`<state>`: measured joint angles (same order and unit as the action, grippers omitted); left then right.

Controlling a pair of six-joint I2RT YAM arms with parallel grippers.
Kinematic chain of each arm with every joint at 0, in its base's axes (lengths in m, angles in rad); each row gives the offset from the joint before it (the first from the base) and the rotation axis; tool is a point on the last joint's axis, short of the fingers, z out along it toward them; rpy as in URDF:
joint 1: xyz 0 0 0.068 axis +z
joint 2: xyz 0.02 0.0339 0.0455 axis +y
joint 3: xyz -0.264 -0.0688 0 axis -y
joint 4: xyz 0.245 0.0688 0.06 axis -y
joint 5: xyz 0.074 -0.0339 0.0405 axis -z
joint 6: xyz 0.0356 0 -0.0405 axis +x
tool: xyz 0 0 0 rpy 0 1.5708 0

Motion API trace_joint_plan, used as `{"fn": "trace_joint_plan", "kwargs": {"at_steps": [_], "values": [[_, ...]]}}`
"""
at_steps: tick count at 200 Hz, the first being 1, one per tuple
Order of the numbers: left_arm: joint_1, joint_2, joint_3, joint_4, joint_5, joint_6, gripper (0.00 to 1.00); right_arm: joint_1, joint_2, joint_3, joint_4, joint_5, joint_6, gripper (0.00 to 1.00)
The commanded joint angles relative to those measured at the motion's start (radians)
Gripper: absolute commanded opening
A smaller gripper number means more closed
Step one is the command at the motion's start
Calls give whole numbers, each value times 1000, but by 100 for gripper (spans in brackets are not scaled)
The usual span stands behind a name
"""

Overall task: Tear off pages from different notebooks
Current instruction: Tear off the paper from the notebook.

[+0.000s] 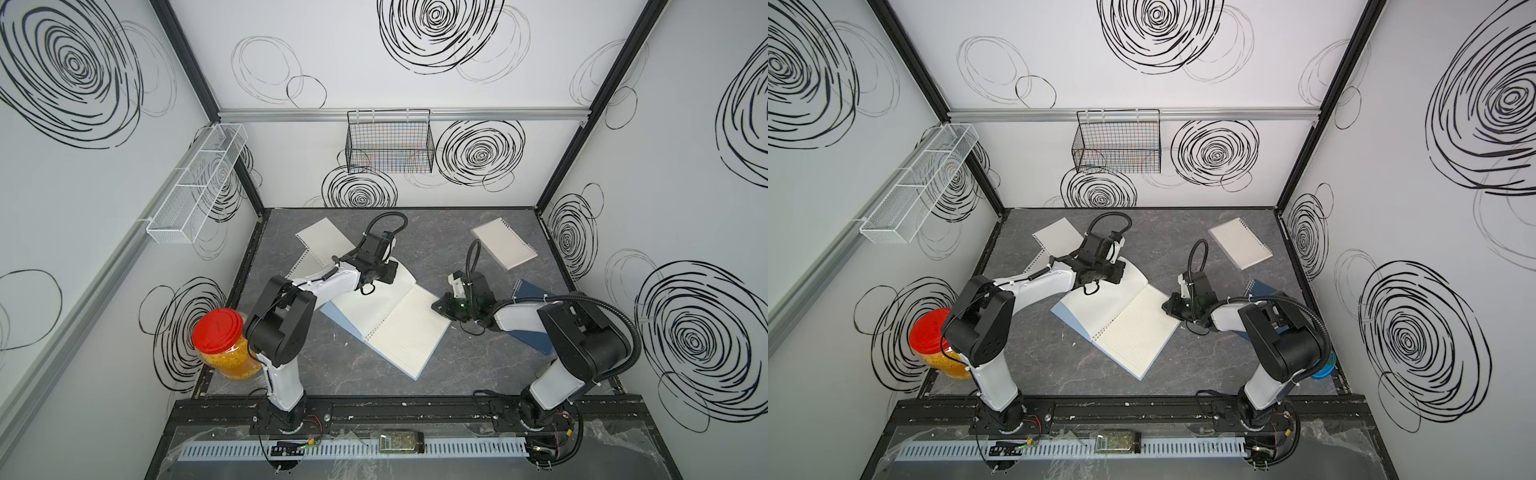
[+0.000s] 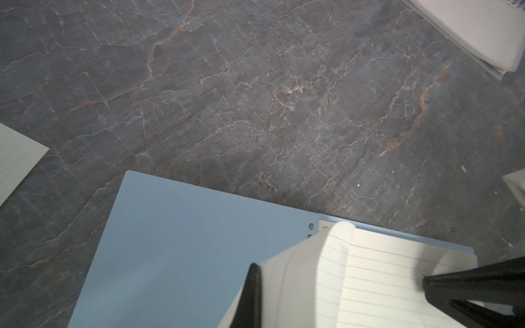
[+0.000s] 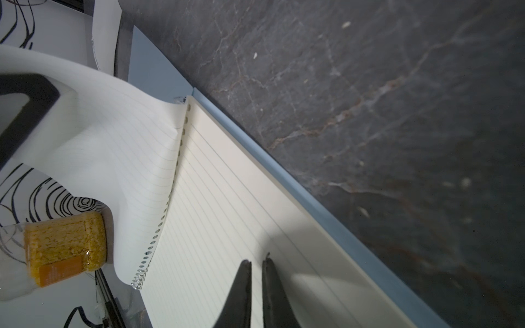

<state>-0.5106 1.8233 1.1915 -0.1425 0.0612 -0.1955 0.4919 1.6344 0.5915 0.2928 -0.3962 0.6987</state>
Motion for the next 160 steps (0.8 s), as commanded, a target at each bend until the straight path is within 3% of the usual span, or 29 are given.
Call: {"fn": "trace_joint_plan", "kwargs": {"at_steps": [1,46,78,160], "values": [[-15,-41,41,-51,-27,-19,0,29,-24,70,-132,50,-74,16],[-30,-63,49,-71,-16,-21,0,82,18,214,-283,166,-181,21],[-29,-45,105,-112,-2,-3,0,95,41,292,-396,262,-248,36],[-61,69,288,-197,19,47,0,12,112,277,-396,251,-195,37]]}}
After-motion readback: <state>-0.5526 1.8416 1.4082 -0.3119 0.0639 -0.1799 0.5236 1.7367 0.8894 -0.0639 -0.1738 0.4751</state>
